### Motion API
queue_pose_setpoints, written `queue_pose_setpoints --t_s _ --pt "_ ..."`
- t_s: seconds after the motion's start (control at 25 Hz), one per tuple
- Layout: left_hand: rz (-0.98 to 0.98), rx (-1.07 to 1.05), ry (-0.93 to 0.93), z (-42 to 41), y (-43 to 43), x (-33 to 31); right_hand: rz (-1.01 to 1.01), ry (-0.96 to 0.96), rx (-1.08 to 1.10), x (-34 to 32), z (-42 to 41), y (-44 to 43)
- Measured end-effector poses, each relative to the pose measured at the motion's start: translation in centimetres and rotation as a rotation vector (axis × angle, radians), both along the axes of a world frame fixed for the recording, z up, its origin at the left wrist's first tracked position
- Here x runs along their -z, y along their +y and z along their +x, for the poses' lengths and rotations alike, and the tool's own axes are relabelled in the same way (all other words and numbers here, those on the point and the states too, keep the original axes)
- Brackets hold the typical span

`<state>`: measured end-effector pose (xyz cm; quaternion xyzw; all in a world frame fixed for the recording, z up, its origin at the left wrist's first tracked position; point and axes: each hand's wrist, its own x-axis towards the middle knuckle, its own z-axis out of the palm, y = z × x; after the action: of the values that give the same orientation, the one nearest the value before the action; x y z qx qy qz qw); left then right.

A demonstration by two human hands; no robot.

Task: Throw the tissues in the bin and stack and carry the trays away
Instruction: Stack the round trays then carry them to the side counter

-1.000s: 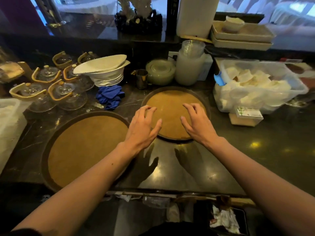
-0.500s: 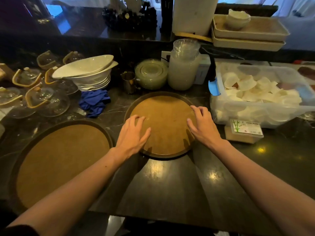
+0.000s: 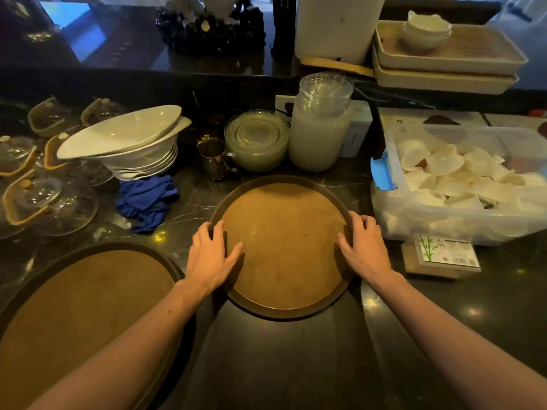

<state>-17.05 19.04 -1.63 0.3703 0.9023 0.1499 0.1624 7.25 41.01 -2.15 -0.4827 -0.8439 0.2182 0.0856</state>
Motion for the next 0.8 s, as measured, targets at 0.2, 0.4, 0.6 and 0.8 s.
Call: queue_pose_setpoints --t_s 0.2,0.4,0.6,0.8 --pt "0.026 -0.087 -0.082 -0.3 0.9 1.0 -0.077 -0.094 0.099 1.5 0.7 0.0" --pt "0.049 -0.159 -0.131 -0.8 0.7 1.8 -0.145 -0.041 0.16 1.8 0.5 -0.2" --pt "0.068 -0.265 -0.232 -1.6 1.4 2.3 -0.208 -0.015 0.195 1.5 -0.5 -0.3" --pt "0.136 -0.281 -0.245 -1.3 0.9 2.1 -0.244 0.048 0.218 1.2 -0.1 -0.6"
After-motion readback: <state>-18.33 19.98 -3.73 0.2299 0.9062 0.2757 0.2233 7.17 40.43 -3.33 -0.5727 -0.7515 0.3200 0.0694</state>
